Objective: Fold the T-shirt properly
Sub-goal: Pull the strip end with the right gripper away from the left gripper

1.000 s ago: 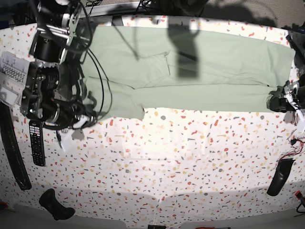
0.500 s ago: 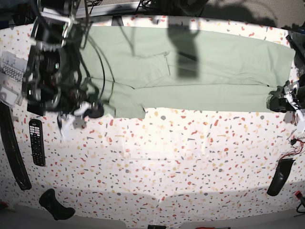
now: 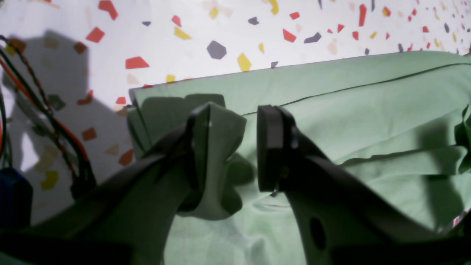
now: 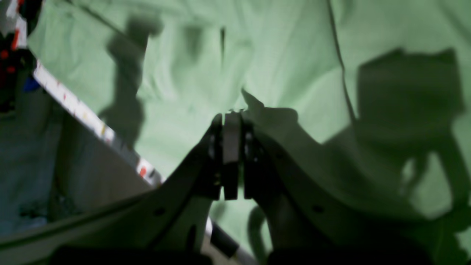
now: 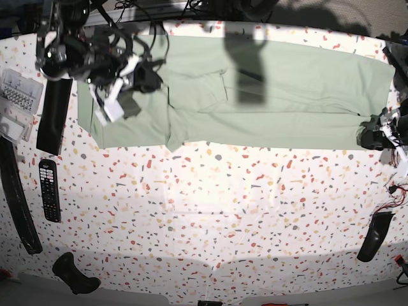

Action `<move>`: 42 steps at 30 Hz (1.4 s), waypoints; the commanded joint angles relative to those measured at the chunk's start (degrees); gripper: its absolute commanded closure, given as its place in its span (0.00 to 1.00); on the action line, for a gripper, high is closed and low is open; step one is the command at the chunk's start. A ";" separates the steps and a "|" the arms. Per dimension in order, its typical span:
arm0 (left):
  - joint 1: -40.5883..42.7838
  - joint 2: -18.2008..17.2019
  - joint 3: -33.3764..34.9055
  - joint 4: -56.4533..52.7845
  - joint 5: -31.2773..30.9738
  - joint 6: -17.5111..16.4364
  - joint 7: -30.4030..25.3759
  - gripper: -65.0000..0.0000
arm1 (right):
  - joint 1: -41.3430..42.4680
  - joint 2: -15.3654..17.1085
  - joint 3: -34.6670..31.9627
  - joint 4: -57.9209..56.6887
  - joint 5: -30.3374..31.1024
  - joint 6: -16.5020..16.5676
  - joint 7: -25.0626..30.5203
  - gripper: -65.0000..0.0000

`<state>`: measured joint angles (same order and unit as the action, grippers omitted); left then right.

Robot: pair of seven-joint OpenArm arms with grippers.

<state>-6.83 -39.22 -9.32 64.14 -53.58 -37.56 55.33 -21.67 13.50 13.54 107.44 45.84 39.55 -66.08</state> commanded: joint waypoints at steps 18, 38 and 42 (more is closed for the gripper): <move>-0.96 -1.64 -0.39 0.90 -0.96 -0.17 -1.38 0.70 | -6.45 0.81 0.33 3.52 -22.69 0.45 -3.41 1.00; -0.94 -1.97 -0.39 5.27 15.08 -0.20 1.20 0.63 | -6.43 0.76 0.74 3.52 -36.24 -3.65 -1.25 1.00; -0.92 -1.92 -0.39 5.27 13.88 -0.15 6.71 0.45 | -6.43 0.76 0.74 3.52 -36.22 -3.63 -1.27 1.00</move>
<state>-6.83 -39.70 -9.32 68.38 -39.16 -37.58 62.59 -27.94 13.69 13.98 110.59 11.33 36.42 -66.50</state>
